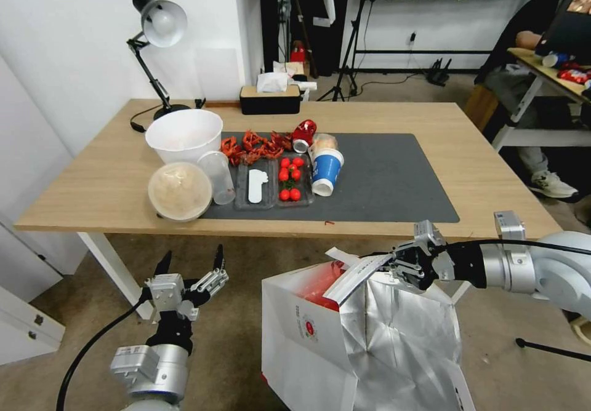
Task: Pick up the food delivery bag from the floor and place it on the table.
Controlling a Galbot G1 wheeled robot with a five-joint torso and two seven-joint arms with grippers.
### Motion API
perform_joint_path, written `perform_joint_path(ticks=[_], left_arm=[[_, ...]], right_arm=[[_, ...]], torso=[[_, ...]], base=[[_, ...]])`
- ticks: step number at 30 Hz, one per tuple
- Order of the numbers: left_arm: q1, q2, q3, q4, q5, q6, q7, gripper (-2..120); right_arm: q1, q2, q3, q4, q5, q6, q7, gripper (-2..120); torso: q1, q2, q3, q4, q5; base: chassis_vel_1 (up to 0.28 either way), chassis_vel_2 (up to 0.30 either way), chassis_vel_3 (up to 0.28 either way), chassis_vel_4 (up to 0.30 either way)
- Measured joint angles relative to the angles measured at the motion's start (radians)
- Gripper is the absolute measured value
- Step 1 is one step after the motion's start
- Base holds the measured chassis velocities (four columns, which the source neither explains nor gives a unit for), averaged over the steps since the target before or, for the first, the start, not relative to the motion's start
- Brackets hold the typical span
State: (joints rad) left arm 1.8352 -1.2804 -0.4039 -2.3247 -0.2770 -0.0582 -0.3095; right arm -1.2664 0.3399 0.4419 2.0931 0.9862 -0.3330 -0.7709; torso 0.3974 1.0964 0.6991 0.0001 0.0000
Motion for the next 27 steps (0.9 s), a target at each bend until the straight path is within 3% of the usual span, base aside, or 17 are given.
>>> perform_joint_path(ticks=[14, 27], left_arm=[[0.009, 0.000, -0.004, 0.005, 0.011, 0.003, 0.015, 100], [0.012, 0.007, -0.015, 0.000, 0.021, 0.007, 0.020, 100]], right_arm=[[-0.002, 0.008, -0.004, -0.006, -0.002, 0.001, 0.004, 0], [-0.012, 0.011, -0.002, 0.005, 0.011, 0.002, 0.035, 0]], torso=[[0.034, 0.078, 0.044, -0.0002, 0.0000], [0.040, 0.091, 0.052, -0.0002, 0.0000]], base=[[0.000, 0.000, 0.000, 0.000], [0.000, 0.000, 0.000, 0.000]])
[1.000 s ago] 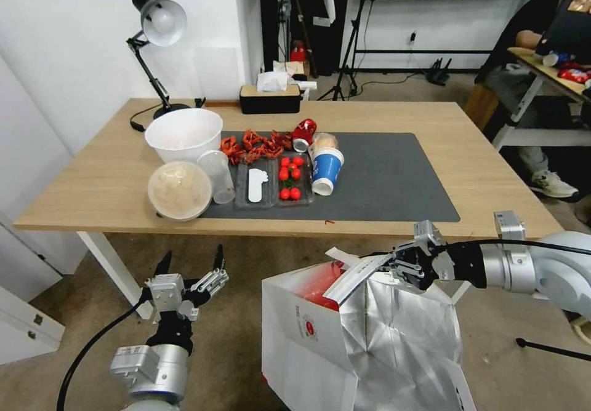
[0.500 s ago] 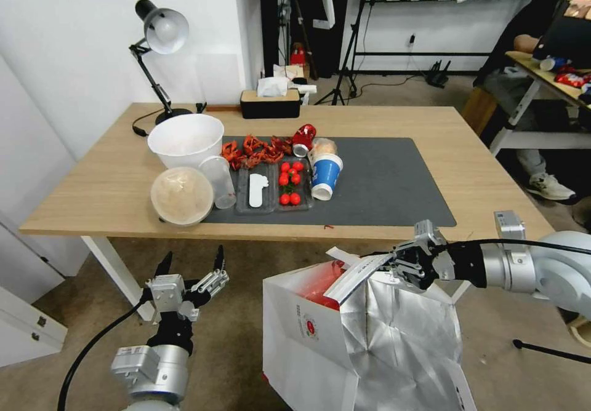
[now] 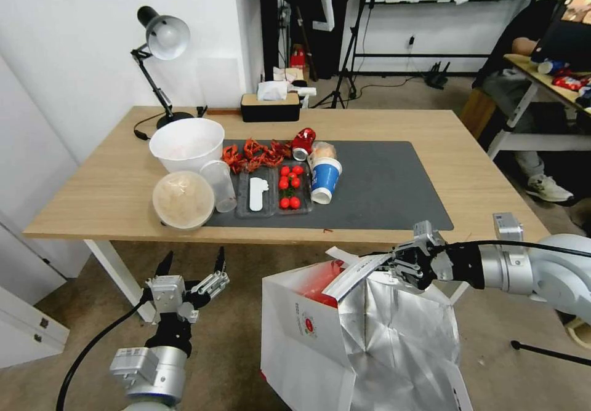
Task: Pick up the food delivery bag from the floor and place it on the table.
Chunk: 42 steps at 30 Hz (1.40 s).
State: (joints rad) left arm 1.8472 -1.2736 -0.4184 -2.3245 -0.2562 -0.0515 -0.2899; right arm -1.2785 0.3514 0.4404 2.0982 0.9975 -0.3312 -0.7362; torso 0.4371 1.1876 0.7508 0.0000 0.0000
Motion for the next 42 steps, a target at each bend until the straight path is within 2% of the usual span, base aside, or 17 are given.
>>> perform_joint_path(ticks=[11, 19, 25, 32, 35, 42], left_arm=[[0.014, -0.002, -0.012, -0.011, 0.005, -0.003, -0.019, 100], [0.032, -0.025, -0.014, -0.017, 0.025, -0.021, -0.023, 100], [0.043, -0.039, -0.013, -0.020, 0.052, -0.031, -0.019, 100], [0.047, -0.040, -0.012, -0.021, 0.054, -0.032, -0.021, 100], [0.043, -0.039, -0.009, -0.020, 0.054, -0.032, -0.022, 100], [0.033, -0.038, -0.001, -0.011, 0.054, -0.031, -0.024, 100]], right_arm=[[0.010, -0.013, 0.033, 0.015, 0.053, 0.000, 0.003, 0], [0.029, -0.021, 0.075, 0.036, 0.163, 0.008, 0.015, 0], [0.045, 0.008, 0.099, 0.057, 0.264, 0.025, 0.042, 0], [0.063, 0.040, 0.133, 0.077, 0.389, 0.052, 0.143, 0], [0.069, 0.052, 0.148, 0.112, 0.488, 0.080, 0.252, 0], [0.105, 0.056, 0.156, 0.164, 0.609, 0.126, 0.392, 0]], torso=[[-0.002, -0.006, -0.003, 0.0000, 0.0000], [-0.004, -0.008, -0.005, 0.0000, 0.0000], [-0.004, -0.010, -0.006, 0.0001, 0.0000], [-0.005, -0.011, -0.006, 0.0000, 0.0002], [-0.005, -0.012, -0.007, 0.0001, 0.0001], [-0.005, -0.012, -0.007, 0.0001, -0.0001]], base=[[0.000, 0.000, 0.000, 0.000], [0.000, 0.000, 0.000, 0.000], [0.000, 0.000, 0.000, 0.000], [0.000, 0.000, 0.000, 0.000], [0.000, 0.000, 0.000, 0.000], [0.000, 0.000, 0.000, 0.000]])
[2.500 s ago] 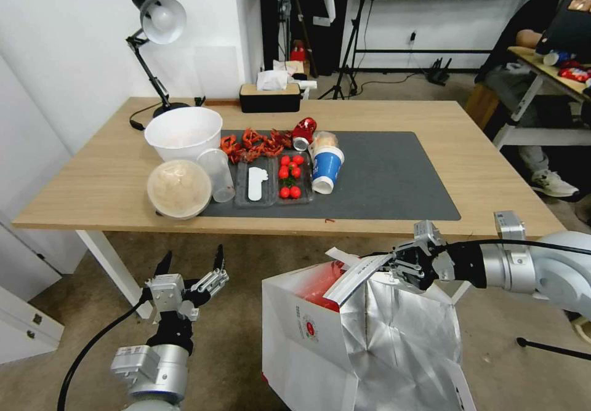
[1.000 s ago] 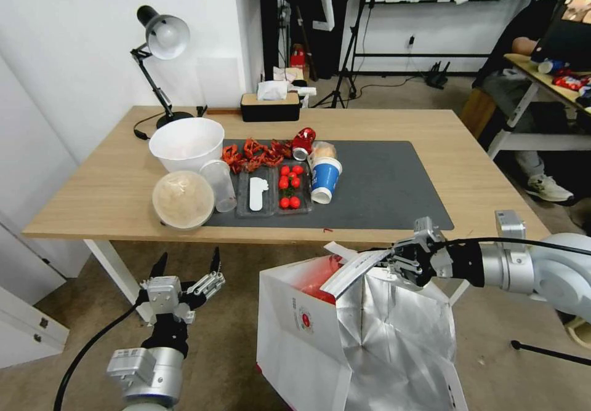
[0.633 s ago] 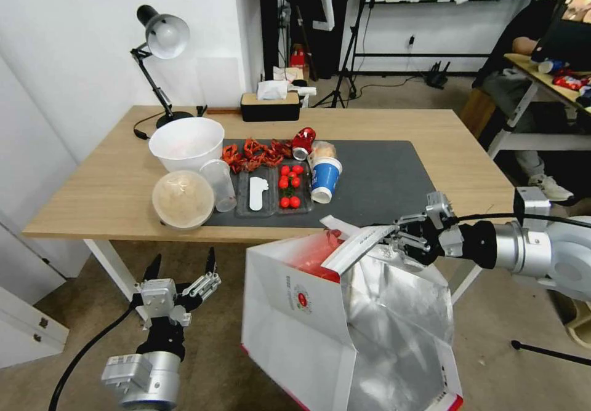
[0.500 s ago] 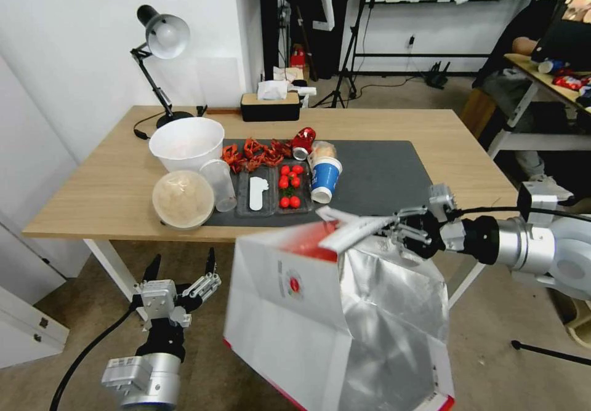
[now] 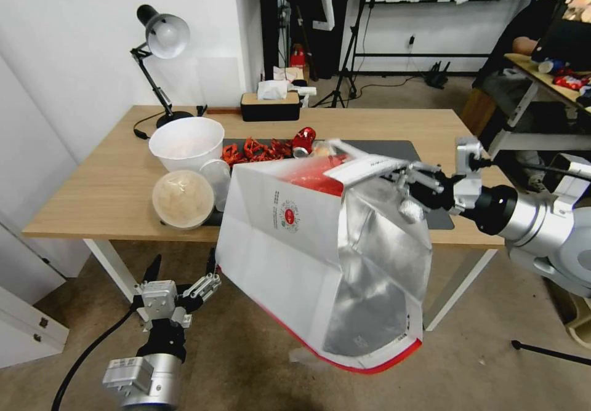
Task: Pick up the food delivery bag from the floor and place it on the table.
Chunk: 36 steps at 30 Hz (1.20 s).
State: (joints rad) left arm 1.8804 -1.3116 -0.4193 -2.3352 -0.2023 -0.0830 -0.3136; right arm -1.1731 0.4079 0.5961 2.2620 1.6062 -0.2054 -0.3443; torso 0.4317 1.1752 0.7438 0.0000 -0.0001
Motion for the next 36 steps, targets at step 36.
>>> perform_joint_path(ticks=[36], left_arm=[[-0.012, 0.009, 0.008, 0.037, 0.021, 0.001, -0.011, 100]], right_arm=[[0.347, 0.251, -0.062, -0.095, 0.331, 0.349, 0.979, 0]], torso=[[-0.001, -0.002, -0.001, 0.0000, 0.0001]], base=[[0.000, 0.000, 0.000, 0.000]])
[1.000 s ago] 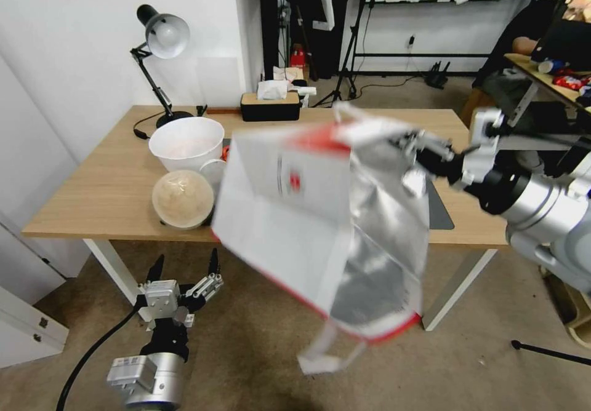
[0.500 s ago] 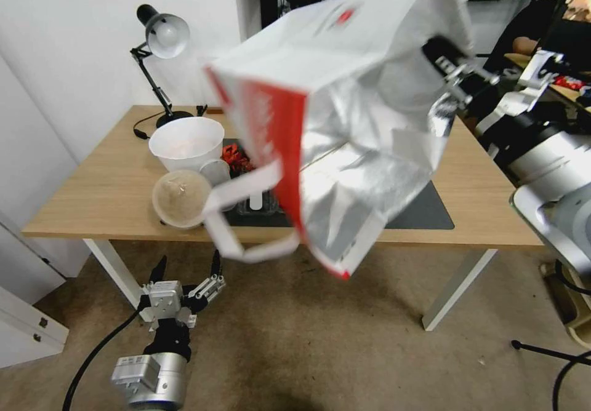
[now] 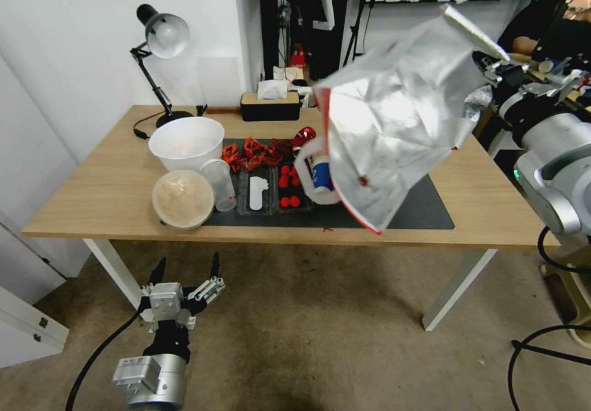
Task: Pick up the food delivery bag from the floor and place it on the table.
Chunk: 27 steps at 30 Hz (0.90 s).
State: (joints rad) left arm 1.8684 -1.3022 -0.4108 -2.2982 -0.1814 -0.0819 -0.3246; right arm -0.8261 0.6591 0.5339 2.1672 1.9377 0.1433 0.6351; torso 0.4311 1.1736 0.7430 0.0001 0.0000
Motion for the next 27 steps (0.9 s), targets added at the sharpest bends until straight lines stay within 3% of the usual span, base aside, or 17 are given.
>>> perform_joint_path(ticks=[19, 27], left_arm=[[-0.009, 0.001, 0.000, 0.011, 0.008, 0.002, -0.005, 100], [-0.013, -0.001, 0.004, 0.016, 0.016, 0.002, -0.007, 100]], right_arm=[[0.005, 0.031, 0.001, -0.025, -0.037, 0.005, 0.134, 0], [0.000, 0.054, 0.002, -0.042, -0.067, -0.027, 0.278, 0]], torso=[[0.000, 0.000, 0.000, -0.0001, 0.0000], [0.000, 0.000, 0.000, -0.0001, 0.0000]], base=[[0.000, 0.000, 0.000, 0.000], [0.000, 0.000, 0.000, 0.000]])
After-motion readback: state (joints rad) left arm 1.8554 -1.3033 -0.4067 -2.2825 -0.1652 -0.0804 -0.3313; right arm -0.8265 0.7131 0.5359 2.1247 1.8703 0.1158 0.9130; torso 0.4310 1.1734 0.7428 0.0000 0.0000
